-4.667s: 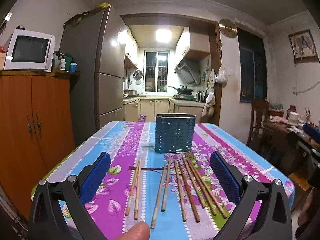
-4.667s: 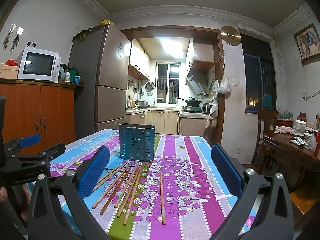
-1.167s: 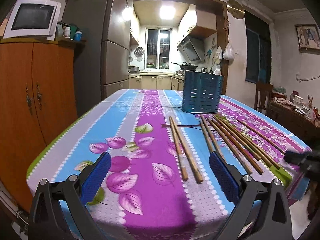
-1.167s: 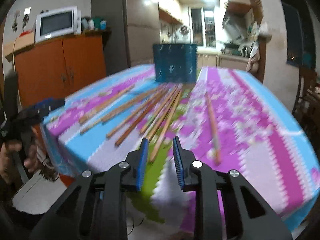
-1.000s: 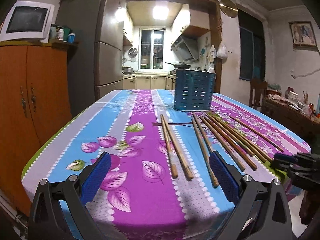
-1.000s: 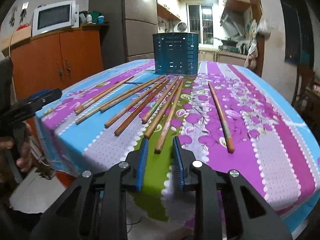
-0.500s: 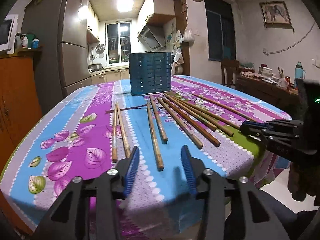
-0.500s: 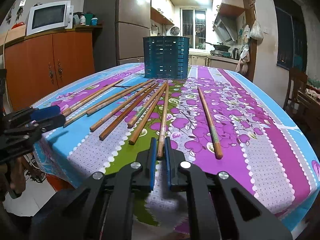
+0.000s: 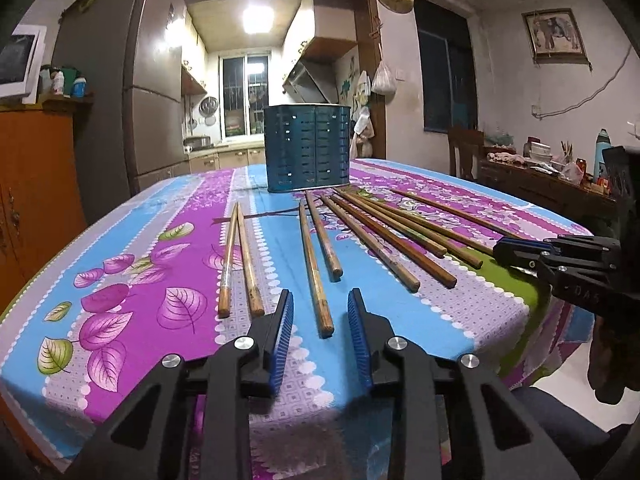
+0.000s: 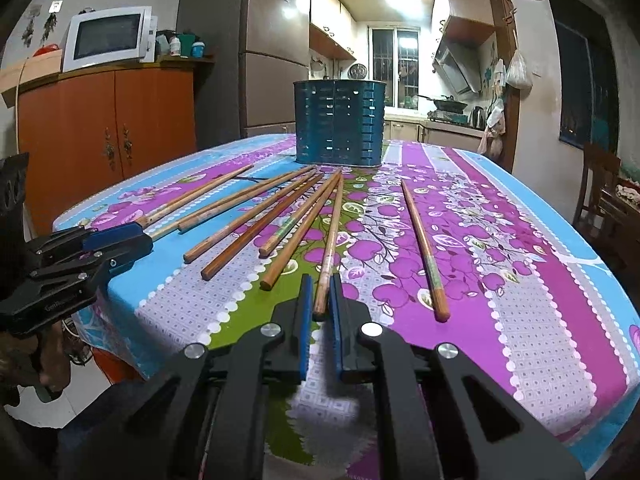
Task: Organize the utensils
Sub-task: 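Close the right tool on a wooden chopstick while the left tool grasps another, then lift the chopstick in the right tool toward the blue holder while the left tool carries its own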
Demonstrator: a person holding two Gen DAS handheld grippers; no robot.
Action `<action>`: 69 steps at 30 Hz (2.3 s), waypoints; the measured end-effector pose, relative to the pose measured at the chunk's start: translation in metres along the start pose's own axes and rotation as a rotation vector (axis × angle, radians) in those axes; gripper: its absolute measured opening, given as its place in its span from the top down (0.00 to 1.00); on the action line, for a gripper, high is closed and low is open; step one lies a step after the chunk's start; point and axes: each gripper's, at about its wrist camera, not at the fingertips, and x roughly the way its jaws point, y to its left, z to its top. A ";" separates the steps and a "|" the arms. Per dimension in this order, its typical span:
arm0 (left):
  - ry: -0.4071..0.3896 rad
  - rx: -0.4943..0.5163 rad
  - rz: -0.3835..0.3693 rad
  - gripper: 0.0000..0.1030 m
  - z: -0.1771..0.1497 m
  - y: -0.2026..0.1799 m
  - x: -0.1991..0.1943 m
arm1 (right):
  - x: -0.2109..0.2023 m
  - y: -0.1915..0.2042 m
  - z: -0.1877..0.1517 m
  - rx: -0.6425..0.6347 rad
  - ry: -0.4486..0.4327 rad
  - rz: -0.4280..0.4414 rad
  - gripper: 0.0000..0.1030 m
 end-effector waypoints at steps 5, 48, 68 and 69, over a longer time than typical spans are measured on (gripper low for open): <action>-0.024 -0.016 0.041 0.92 -0.002 0.001 -0.002 | -0.001 0.002 -0.004 0.004 -0.030 -0.010 0.93; -0.209 -0.014 -0.024 0.93 0.274 0.021 0.029 | 0.000 -0.033 0.266 -0.068 -0.121 0.087 0.95; -0.295 -0.062 0.018 0.93 0.462 0.052 0.086 | 0.045 -0.065 0.455 -0.072 -0.105 0.056 0.95; -0.289 -0.058 0.019 0.93 0.463 0.051 0.094 | 0.054 -0.065 0.456 -0.071 -0.095 0.054 0.95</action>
